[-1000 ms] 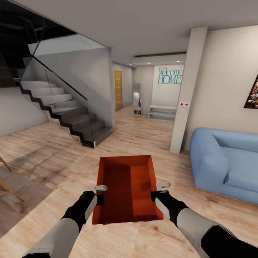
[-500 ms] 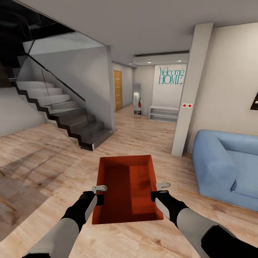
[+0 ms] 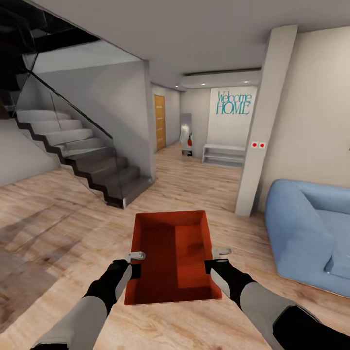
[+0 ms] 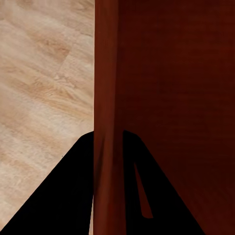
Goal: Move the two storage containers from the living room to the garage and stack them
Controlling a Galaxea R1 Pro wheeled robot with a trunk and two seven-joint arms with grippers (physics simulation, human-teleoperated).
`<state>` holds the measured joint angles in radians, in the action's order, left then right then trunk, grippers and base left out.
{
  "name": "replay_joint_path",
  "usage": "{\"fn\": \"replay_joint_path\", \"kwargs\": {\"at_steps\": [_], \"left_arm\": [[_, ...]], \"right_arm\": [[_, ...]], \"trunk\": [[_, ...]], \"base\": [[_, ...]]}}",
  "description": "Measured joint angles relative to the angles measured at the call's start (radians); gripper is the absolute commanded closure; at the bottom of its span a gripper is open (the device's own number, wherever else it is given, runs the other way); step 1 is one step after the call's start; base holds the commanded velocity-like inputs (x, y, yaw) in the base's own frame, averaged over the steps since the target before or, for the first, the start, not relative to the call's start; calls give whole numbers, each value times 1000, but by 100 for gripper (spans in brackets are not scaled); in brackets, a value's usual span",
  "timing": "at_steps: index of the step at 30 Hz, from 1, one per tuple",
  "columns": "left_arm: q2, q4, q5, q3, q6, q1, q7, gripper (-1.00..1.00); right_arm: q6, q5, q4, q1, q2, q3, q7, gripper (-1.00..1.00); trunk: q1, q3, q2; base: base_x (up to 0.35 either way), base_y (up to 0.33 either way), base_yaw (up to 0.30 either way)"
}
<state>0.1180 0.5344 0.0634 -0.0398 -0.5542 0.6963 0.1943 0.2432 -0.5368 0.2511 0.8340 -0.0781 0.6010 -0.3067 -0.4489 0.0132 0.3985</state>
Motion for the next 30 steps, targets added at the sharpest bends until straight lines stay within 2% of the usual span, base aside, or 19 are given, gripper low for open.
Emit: {"fn": "replay_joint_path", "kwargs": {"at_steps": [30], "left_arm": [[0,0,0,0,0,0,0,100]], "right_arm": [[0,0,-1,0,0,0,0,100]], "trunk": [[0,0,0]], "base": [[323,0,0]]}}
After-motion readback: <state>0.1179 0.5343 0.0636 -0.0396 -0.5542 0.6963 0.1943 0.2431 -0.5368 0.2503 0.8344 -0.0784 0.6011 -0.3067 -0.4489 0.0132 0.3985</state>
